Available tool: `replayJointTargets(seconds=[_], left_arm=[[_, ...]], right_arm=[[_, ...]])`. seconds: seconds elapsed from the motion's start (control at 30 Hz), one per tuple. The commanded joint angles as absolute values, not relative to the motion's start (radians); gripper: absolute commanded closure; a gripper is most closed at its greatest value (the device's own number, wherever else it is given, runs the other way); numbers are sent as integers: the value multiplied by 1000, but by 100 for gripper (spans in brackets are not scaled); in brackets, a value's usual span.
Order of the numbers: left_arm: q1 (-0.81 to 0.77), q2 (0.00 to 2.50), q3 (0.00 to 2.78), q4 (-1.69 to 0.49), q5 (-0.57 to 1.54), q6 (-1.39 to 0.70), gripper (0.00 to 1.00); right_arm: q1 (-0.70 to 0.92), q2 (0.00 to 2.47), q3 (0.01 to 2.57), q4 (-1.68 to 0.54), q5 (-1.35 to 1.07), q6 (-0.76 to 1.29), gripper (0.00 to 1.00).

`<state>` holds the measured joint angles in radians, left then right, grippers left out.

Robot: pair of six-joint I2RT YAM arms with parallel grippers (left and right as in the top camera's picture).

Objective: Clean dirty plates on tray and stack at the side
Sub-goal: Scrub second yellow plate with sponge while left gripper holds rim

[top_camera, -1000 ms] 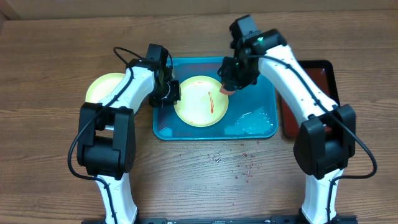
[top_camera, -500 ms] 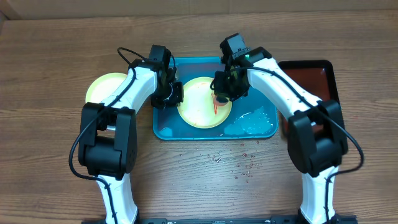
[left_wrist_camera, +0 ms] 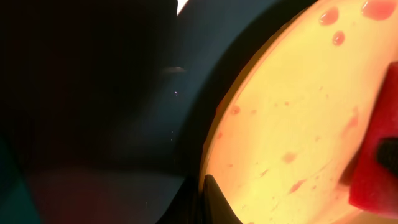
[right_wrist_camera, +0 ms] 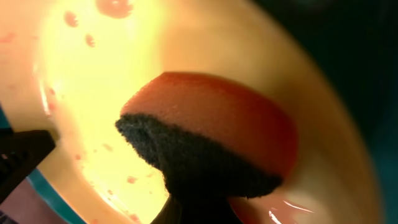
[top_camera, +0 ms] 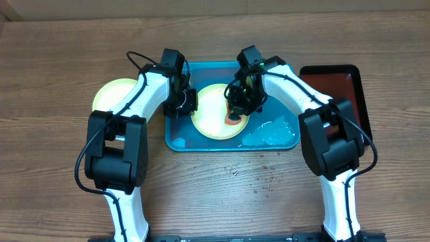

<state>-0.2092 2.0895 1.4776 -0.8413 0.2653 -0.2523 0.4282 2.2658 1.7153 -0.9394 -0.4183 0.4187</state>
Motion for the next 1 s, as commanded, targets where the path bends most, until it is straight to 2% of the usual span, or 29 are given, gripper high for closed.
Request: replayJointTargets(seconds=[0.0,0.27,0.37,0.67,0.97], left_arm=[[-217,2106,1472,-838,342,-223,96],[-217,2106,1472,-839,341,-220,96],[-217,2106,1472,-840,341,-220,96],[-216,2106,1472,-840,333,-220,96],[-216,2106,1472,-840,334,-220,96]], right_arm=[[493,2302,1708,-910,-484,422,96],[542,2302,1709,-926,-446,422,96],[515,2301,1716,-973,-440,418,96],[395,2301,1821,-1185,-207,384,96],[431,2302,1819,-1029,-207,370,96]])
